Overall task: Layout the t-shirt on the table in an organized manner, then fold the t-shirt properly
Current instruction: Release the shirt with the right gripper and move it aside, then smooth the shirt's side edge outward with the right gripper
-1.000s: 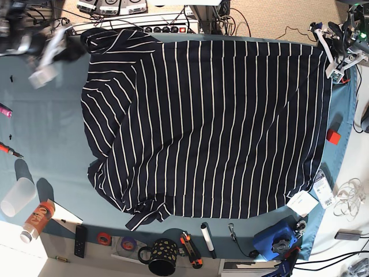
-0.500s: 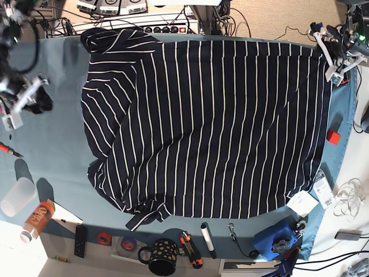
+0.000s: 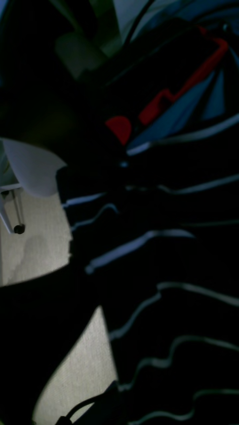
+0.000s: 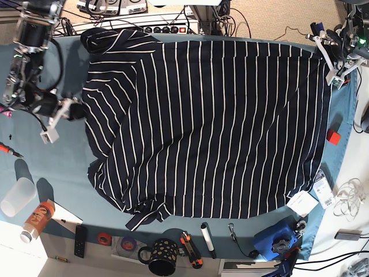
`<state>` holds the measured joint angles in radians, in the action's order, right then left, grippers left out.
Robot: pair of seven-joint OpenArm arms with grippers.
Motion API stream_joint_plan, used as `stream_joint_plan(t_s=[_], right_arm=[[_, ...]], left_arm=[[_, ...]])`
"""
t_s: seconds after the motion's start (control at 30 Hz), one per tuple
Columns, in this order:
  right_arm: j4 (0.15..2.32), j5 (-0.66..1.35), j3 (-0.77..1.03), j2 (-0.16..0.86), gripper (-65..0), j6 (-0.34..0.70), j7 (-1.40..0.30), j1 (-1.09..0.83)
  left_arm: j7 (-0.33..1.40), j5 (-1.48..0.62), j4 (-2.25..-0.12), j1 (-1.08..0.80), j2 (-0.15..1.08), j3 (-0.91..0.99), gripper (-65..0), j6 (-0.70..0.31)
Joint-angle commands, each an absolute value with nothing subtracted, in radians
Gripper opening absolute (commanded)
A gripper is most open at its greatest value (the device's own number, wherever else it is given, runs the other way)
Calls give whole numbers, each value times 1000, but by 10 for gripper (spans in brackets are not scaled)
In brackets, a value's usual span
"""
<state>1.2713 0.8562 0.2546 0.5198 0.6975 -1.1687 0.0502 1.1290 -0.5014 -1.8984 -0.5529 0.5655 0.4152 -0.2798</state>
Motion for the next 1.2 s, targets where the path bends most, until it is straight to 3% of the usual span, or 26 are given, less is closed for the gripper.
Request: stream_joint_plan(t_s=[0.0,0.2,0.33,0.37,0.67,0.97,1.17], right_arm=[[1274,855,256,526,-464,698,-1166,64],[1274,855,256,476,-469,698,-1185,64],[1274,855,256,457,-639,698,-1279,62],[1275,855,257,460,-650,698,-1306,60],[1382,942,314,532,-650,698,-1389,-86],[1548,1039,516,532,-650,698,-1396,-324],[1556,1040,570,529,-650,698,-1396,-354]], left_arm=[[1054,-430,-1908,-529,597,437,-375,-255],[1047,-430,-1908,-529,585,437,-375,-255],[1028,-430,-1908,-529,575,437,-375,-255],[1028,-430,-1908,-529,576,437,-375,-255],[1028,-430,-1908,-529,576,437,-375,-254],[1027,-430,-1908,-529,576,437,-375,-255],[1027,-430,-1908,-529,576,437,-375,-255]])
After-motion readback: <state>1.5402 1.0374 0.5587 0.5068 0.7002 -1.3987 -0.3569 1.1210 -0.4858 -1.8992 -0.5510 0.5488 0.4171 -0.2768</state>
